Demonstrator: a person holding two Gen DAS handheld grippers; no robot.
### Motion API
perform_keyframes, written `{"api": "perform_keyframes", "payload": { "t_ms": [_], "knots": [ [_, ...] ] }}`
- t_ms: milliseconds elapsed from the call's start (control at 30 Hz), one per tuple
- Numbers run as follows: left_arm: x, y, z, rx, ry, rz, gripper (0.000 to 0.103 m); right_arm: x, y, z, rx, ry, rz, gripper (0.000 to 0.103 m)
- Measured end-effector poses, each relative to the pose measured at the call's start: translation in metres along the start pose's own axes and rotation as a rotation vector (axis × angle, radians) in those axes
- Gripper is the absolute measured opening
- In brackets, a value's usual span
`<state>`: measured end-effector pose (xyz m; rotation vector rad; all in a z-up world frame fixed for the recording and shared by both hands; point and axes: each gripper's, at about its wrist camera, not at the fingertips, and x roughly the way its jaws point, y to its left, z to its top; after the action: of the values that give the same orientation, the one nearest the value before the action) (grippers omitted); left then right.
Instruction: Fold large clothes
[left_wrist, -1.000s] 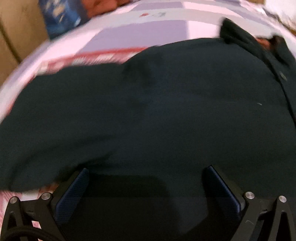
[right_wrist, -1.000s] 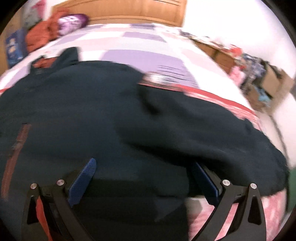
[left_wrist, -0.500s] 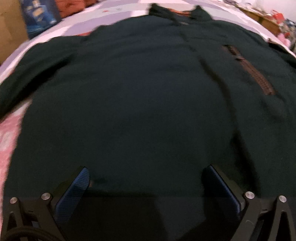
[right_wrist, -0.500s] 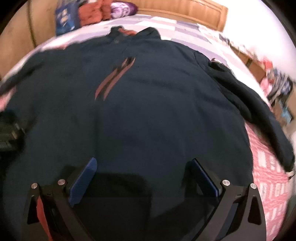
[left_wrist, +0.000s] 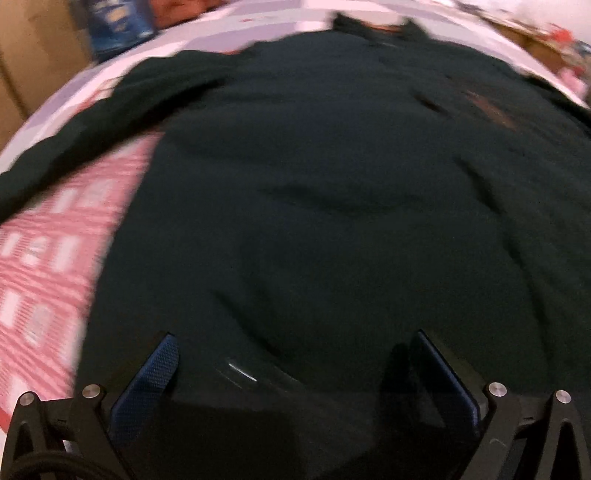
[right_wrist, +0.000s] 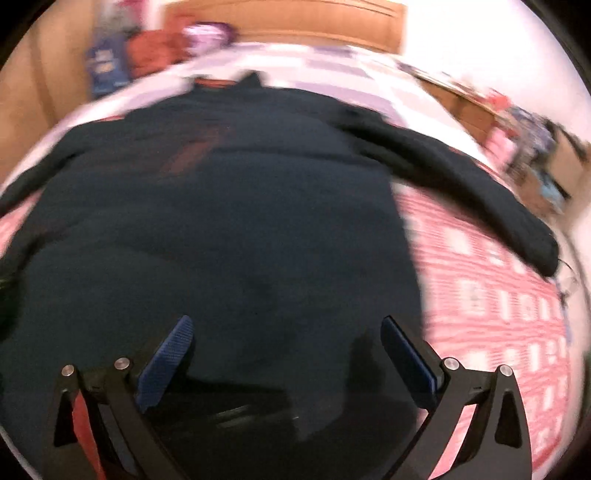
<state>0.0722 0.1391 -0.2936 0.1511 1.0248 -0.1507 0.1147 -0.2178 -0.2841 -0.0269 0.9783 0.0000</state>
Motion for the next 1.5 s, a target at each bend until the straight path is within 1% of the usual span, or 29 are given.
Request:
{"api": "perform_keyframes", "payload": {
  "t_ms": [33, 100, 133, 167, 200, 233, 267, 333, 400, 467, 533, 567, 600, 633, 700, 767, 833, 900, 933, 967, 1033, 1100, 1167, 1200, 1267, 1367, 1433, 1500],
  "knots": [
    [-0.004, -0.012, -0.013, 0.018, 0.012, -0.02, 0.103, -0.006, 0.02, -0.007, -0.04, 0.0, 0.04, 0.103],
    [-0.01, -0.026, -0.042, 0.041, 0.028, -0.009, 0.103, -0.016, 0.059, -0.035, -0.134, 0.02, 0.104, 0.103],
    [-0.011, -0.023, -0.043, 0.04, 0.023, -0.004, 0.103, -0.02, 0.068, -0.048, -0.163, 0.033, 0.112, 0.103],
    [-0.017, -0.018, -0.052, 0.03, 0.011, 0.006, 0.103, -0.02, 0.077, -0.064, -0.2, 0.062, 0.115, 0.103],
    [-0.024, -0.012, -0.061, 0.018, 0.005, 0.021, 0.103, -0.02, 0.08, -0.082, -0.224, 0.088, 0.109, 0.103],
    [-0.025, -0.007, -0.065, 0.009, 0.015, 0.038, 0.103, -0.021, 0.077, -0.091, -0.224, 0.09, 0.108, 0.102],
    [-0.027, 0.002, -0.069, -0.005, 0.019, 0.061, 0.103, -0.026, 0.064, -0.103, -0.201, 0.079, 0.111, 0.102],
    [-0.033, 0.022, -0.08, -0.032, 0.025, 0.109, 0.103, -0.03, 0.045, -0.113, -0.165, 0.086, 0.076, 0.102],
    [-0.036, 0.042, -0.085, -0.067, 0.039, 0.162, 0.103, -0.039, 0.021, -0.124, -0.135, 0.097, 0.003, 0.102],
    [-0.038, 0.056, -0.088, -0.101, 0.055, 0.197, 0.103, -0.044, -0.018, -0.133, -0.054, 0.132, -0.052, 0.102],
    [-0.041, 0.064, -0.088, -0.121, 0.088, 0.224, 0.103, -0.047, -0.048, -0.138, 0.016, 0.174, -0.09, 0.102],
    [-0.045, 0.064, -0.087, -0.12, 0.096, 0.245, 0.103, -0.051, -0.058, -0.139, 0.04, 0.191, -0.111, 0.102],
    [-0.05, 0.063, -0.087, -0.117, 0.105, 0.267, 0.103, -0.056, -0.06, -0.141, 0.045, 0.196, -0.133, 0.102],
    [-0.05, 0.067, -0.084, -0.12, 0.113, 0.278, 0.103, -0.057, -0.067, -0.136, 0.051, 0.202, -0.149, 0.102],
    [-0.061, 0.069, -0.083, -0.141, 0.128, 0.306, 0.103, -0.055, -0.071, -0.123, 0.07, 0.21, -0.138, 0.102],
    [-0.063, 0.074, -0.08, -0.164, 0.126, 0.315, 0.103, -0.054, -0.068, -0.103, 0.052, 0.202, -0.122, 0.102],
    [-0.062, 0.077, -0.077, -0.167, 0.122, 0.317, 0.103, -0.052, -0.046, -0.074, -0.004, 0.192, -0.089, 0.102],
    [-0.055, 0.083, -0.079, -0.153, 0.122, 0.286, 0.103, -0.055, -0.029, -0.067, -0.075, 0.189, -0.063, 0.102],
    [-0.049, 0.089, -0.078, -0.138, 0.123, 0.281, 0.103, -0.052, -0.022, -0.064, -0.115, 0.202, -0.077, 0.102],
    [-0.046, 0.094, -0.079, -0.118, 0.115, 0.269, 0.103, -0.049, -0.018, -0.063, -0.135, 0.234, -0.128, 0.102],
    [-0.044, 0.103, -0.08, -0.096, 0.105, 0.216, 0.103, -0.049, -0.02, -0.062, -0.087, 0.295, -0.229, 0.099],
    [-0.047, 0.114, -0.074, -0.078, 0.104, 0.168, 0.103, -0.067, -0.015, -0.058, -0.036, 0.299, -0.317, 0.099],
    [-0.055, 0.121, -0.066, -0.05, 0.083, 0.131, 0.103, -0.092, 0.005, -0.047, -0.01, 0.28, -0.385, 0.099],
    [-0.062, 0.124, -0.06, -0.031, 0.058, 0.125, 0.103, -0.1, 0.012, -0.043, -0.004, 0.271, -0.398, 0.099],
    [-0.071, 0.129, -0.049, -0.028, 0.039, 0.106, 0.103, -0.114, 0.036, -0.024, 0.006, 0.248, -0.409, 0.099],
    [-0.075, 0.142, -0.025, -0.075, 0.024, 0.067, 0.103, -0.128, 0.068, 0.004, 0.036, 0.219, -0.394, 0.099],
    [-0.074, 0.151, -0.009, -0.109, 0.009, 0.055, 0.103, -0.131, 0.082, 0.02, 0.046, 0.19, -0.394, 0.099],
    [-0.07, 0.162, 0.006, -0.151, -0.001, 0.049, 0.103, -0.131, 0.089, 0.027, 0.056, 0.183, -0.389, 0.099]
  ]
}}
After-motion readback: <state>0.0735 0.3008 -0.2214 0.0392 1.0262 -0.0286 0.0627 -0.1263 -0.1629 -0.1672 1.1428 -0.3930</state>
